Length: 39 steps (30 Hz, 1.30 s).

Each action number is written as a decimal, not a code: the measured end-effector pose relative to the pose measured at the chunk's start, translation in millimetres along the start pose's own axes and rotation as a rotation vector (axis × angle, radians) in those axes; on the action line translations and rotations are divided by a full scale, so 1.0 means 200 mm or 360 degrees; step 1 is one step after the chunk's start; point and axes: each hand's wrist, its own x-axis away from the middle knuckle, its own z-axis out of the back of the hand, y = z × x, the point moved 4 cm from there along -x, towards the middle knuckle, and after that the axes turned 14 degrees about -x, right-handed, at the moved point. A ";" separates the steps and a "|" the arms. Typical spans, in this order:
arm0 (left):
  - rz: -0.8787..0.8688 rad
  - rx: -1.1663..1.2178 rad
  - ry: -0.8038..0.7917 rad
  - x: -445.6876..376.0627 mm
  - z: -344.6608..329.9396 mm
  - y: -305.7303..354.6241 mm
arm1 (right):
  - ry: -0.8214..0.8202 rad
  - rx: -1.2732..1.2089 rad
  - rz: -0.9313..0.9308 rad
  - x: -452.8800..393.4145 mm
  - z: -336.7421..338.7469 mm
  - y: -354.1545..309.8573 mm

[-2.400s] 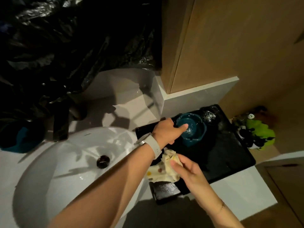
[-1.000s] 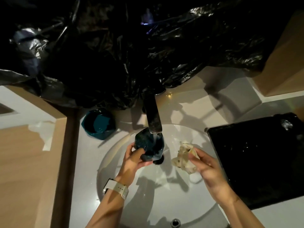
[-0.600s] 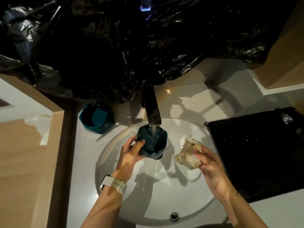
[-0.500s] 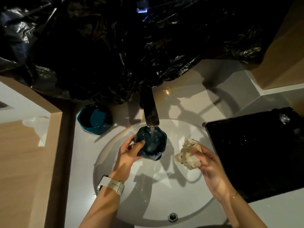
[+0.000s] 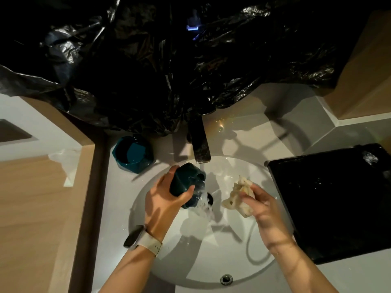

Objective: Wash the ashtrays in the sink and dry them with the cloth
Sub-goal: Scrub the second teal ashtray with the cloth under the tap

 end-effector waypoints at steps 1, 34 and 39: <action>-0.0069 -0.0149 0.0040 -0.01 0.02 0.02 | 0.0019 0.0001 0.0026 0.00 0.01 0.00; 0.0649 0.1008 -0.0714 -0.05 -0.38 0.04 | -0.1062 0.2110 0.0257 -0.31 -0.43 -0.01; 0.0758 0.1059 -0.0698 -0.03 -0.40 0.05 | -0.0638 0.1930 0.0505 -0.33 -0.45 0.03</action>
